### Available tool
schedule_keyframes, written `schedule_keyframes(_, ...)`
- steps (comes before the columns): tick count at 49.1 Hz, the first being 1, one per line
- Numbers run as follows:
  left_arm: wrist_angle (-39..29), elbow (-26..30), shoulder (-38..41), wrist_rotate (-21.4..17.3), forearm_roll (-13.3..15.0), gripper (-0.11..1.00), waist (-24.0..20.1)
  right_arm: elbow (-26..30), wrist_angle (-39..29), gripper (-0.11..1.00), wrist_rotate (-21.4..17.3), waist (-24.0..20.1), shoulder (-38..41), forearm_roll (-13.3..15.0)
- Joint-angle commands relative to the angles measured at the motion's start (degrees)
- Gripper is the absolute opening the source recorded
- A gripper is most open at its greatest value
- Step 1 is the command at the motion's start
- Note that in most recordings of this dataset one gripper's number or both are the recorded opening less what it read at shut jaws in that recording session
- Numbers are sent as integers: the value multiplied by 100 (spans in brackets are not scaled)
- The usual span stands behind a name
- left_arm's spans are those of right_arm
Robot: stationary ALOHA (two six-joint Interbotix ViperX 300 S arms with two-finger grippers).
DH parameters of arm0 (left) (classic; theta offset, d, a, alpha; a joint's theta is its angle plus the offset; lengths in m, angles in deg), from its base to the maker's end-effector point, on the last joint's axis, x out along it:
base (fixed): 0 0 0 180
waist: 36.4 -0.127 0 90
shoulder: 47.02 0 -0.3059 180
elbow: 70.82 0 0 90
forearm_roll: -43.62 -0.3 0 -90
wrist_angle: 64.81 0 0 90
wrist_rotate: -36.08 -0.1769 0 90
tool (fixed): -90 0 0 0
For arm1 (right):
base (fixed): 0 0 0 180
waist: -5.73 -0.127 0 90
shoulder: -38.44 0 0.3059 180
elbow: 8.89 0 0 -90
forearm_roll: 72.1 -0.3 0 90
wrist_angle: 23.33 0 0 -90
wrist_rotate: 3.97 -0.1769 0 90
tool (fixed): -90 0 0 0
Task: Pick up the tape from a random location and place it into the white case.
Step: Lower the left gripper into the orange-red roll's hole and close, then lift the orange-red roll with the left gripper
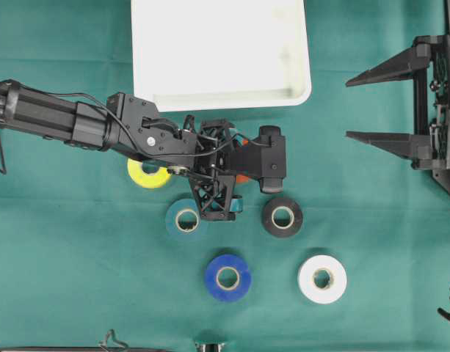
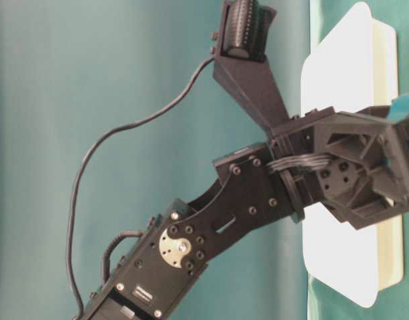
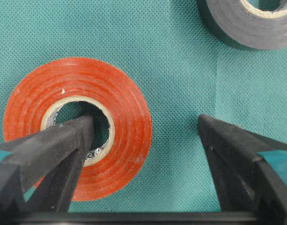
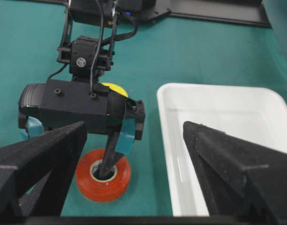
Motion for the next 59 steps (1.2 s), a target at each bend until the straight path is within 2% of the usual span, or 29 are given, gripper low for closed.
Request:
schedule_keyframes(1,-9,62,-88,9,0,90,35,114,26,93,0,9,26,0)
schedule_keyframes(5,-9,62,-97,9,0,70,70,114,26,93,0,9,35,0)
schedule_keyframes(11,-9,53,-88,-18,0,34,105,123,26,93,0,9,53,0)
schedule_keyframes(14,-9,53,-88,-18,-9,23,114,114,18,93,0,9,53,0)
schedule_keyframes(42,-18,62,-114,-9,0,23,123,114,9,93,0,9,53,0)
schedule_keyframes(59,-325,132,-598,0,0,23,123,123,-44,93,0,9,53,0)
